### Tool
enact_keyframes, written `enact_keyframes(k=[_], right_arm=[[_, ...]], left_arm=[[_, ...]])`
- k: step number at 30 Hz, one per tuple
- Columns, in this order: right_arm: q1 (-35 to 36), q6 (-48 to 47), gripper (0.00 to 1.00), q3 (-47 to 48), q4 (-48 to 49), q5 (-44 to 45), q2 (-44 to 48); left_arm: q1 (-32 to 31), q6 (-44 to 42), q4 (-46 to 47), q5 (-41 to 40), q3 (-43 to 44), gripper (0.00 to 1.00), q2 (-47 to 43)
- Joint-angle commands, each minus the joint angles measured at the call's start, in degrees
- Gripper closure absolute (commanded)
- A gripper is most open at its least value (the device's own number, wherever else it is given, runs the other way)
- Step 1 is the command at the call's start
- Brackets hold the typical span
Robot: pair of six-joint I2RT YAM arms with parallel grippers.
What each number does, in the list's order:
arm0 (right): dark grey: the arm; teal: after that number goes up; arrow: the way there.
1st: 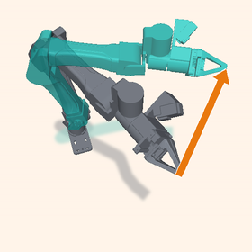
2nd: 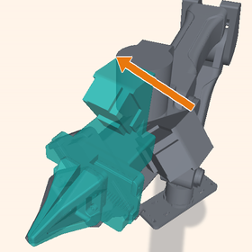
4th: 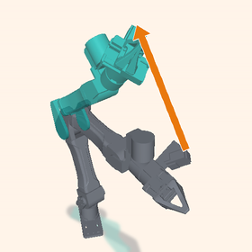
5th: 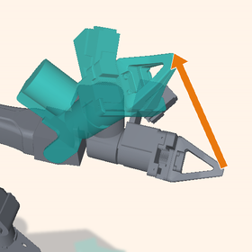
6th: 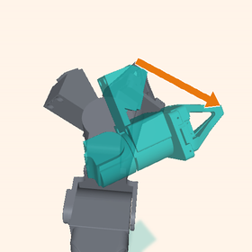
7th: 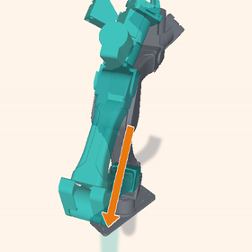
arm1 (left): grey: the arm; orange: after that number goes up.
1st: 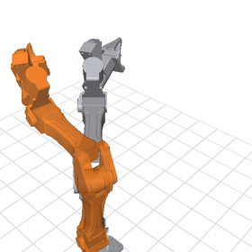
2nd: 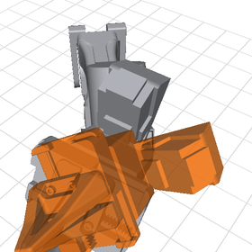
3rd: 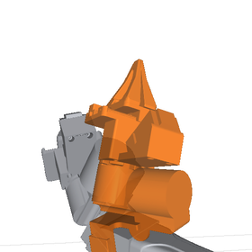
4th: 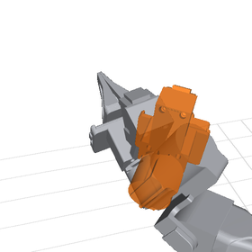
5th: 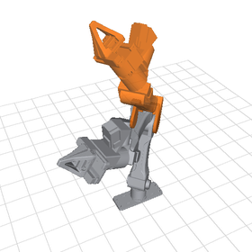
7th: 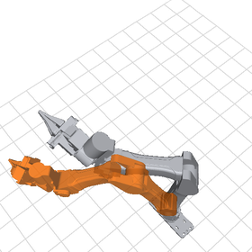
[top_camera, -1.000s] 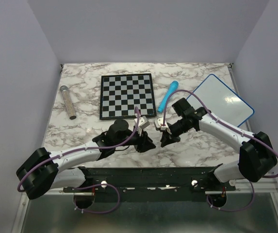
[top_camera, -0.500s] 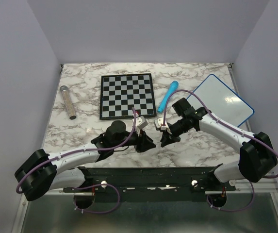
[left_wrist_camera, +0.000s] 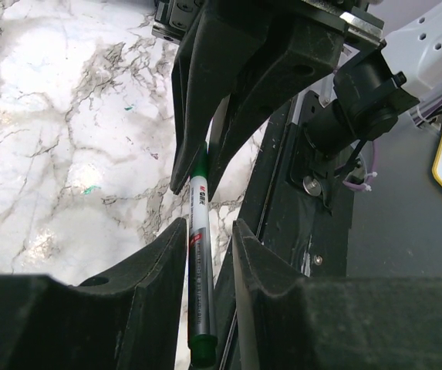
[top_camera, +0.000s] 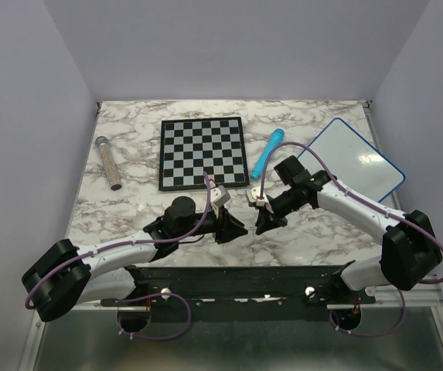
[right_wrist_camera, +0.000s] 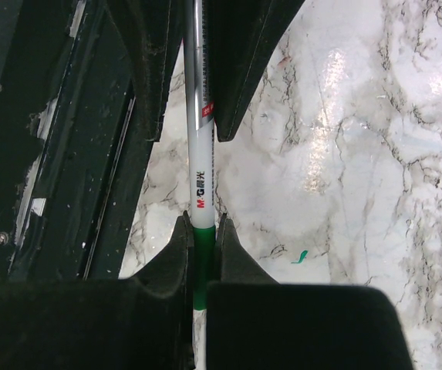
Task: Write a sentence on the whiteboard
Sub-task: Pass from the right arm to the left
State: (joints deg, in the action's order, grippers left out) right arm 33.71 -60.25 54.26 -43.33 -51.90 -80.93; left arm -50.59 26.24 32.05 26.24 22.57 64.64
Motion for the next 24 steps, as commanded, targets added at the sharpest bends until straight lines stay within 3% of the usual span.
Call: enact_keyframes(k=[1,16,24], right_arm=[[0.39,0.22,1.00,1.55,-1.14,-1.89,-0.11],[0.39,0.22,0.99,1.55,-1.14,-1.63,-0.29],[0.39,0.22,0.99,1.55,-1.14,-1.71,-0.37]], left_arm=[[0.05,0.22,2.75,-0.93,-0.16,0.64,0.40],[0.05,-1.37,-0.06,-1.11,0.90,0.71,1.28],[0.05,-0.40,1.96,-0.14,0.81,0.93,1.71]])
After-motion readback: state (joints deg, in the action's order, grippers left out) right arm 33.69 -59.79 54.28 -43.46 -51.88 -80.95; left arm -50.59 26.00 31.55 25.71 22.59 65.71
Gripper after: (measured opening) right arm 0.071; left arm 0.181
